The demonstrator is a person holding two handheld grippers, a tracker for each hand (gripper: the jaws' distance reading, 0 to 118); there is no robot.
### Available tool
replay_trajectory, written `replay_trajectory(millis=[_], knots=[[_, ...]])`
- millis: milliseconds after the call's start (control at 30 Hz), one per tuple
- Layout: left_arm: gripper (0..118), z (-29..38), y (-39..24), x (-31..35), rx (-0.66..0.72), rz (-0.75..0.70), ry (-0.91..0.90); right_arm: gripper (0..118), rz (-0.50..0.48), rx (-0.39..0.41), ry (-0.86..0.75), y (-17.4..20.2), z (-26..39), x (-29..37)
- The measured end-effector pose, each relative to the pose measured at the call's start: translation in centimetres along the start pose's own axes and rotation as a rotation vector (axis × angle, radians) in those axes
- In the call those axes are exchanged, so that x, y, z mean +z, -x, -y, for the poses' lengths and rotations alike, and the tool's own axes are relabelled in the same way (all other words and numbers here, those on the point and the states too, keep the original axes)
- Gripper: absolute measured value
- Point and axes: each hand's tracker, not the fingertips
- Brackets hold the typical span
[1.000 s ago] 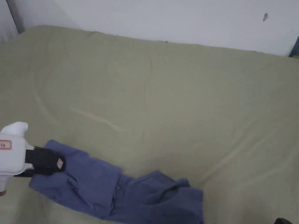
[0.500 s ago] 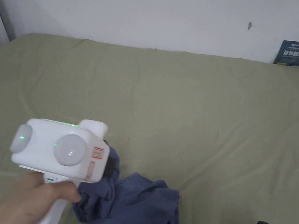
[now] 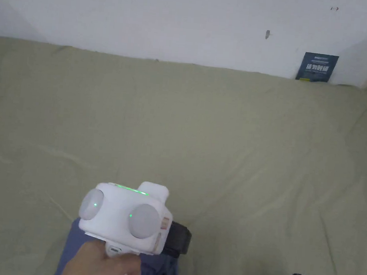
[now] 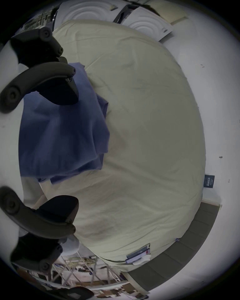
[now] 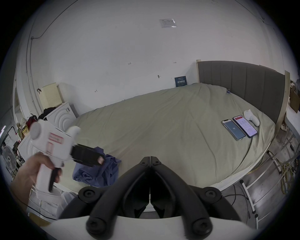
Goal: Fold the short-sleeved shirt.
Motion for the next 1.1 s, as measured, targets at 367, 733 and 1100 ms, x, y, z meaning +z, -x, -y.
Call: replay_trajectory(millis=[367,733,1100], knots=[[0,2.6,11.5,0.5,0.380,0.472,-0.082,0,-0.070,0.009,0.056,2.0,1.0,-1.6],[0,4.9,8.2,-11.2,0.390,0.686,0.099,0,-0.131,0.016,0.135,1.6,0.6,-1.4],[0,4.7,15.3,4.0,0.197,0.445,-0.134,0,-0.631,-0.110,0.496,8.8,-0.3,-14.9]])
